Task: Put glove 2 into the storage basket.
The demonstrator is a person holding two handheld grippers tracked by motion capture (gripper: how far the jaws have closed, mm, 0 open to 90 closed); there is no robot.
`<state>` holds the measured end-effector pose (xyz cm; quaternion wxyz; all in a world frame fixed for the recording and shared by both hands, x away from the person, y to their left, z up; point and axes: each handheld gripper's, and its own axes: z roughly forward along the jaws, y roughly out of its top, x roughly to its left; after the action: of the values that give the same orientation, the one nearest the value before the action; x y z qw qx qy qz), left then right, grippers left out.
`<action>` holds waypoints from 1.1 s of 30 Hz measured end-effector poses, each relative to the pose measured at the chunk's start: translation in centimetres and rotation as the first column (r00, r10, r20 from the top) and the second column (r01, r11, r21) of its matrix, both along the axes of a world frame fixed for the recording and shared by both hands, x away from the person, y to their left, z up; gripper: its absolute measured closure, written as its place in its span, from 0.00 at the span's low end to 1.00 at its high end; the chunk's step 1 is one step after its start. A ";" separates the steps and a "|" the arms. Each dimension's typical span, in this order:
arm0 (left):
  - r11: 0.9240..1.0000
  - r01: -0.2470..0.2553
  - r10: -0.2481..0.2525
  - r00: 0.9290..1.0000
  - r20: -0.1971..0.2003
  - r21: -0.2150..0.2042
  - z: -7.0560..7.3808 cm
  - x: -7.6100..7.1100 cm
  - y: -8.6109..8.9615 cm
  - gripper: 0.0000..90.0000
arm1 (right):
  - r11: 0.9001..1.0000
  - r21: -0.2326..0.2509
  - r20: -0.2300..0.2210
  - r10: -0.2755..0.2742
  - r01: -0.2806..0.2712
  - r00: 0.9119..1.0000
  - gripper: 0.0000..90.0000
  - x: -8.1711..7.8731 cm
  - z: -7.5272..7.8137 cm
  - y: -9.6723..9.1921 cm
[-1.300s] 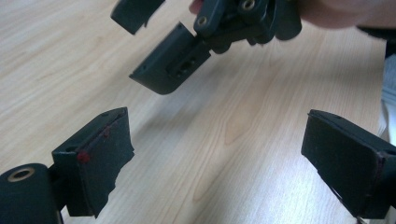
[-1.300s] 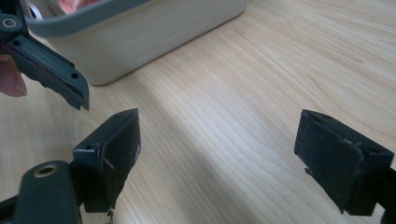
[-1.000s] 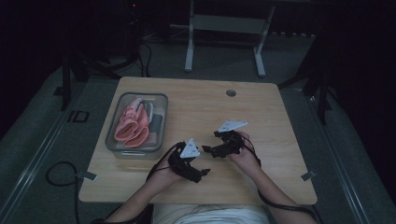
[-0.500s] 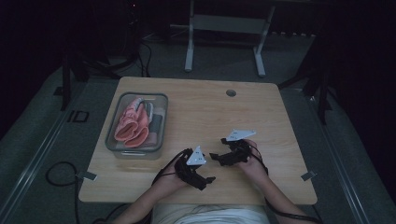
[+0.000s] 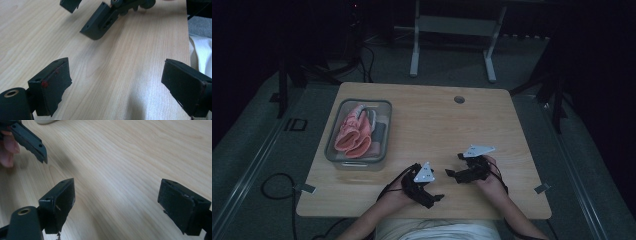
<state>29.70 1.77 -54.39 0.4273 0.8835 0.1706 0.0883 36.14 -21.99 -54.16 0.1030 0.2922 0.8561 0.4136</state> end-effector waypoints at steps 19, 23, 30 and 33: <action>1.000 0.003 -0.003 1.000 0.011 0.026 -0.4 -0.5 -0.3 0.09 | 0.997 0.002 0.005 -0.083 0.083 0.997 0.16 -1.0 -0.9 -5.1; 1.000 0.001 -0.001 1.000 0.014 0.023 -0.4 -0.5 -0.2 0.09 | 0.996 0.011 0.020 -0.087 0.087 0.996 0.16 -1.1 -0.9 -5.5; 1.000 -0.005 0.005 1.000 0.011 0.018 -0.4 -0.5 -0.1 0.09 | 0.996 0.027 0.020 -0.090 0.089 0.996 0.16 -1.1 -0.9 -5.7; 1.000 -0.008 0.008 1.000 0.008 0.015 -0.4 -0.5 -0.1 0.09 | 0.996 0.026 0.021 -0.088 0.088 0.996 0.16 -1.1 -1.0 -5.7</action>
<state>29.16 1.65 -54.80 0.4211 0.8856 0.1716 0.0948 35.03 -27.68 -55.15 0.1270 0.3262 0.8360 0.4226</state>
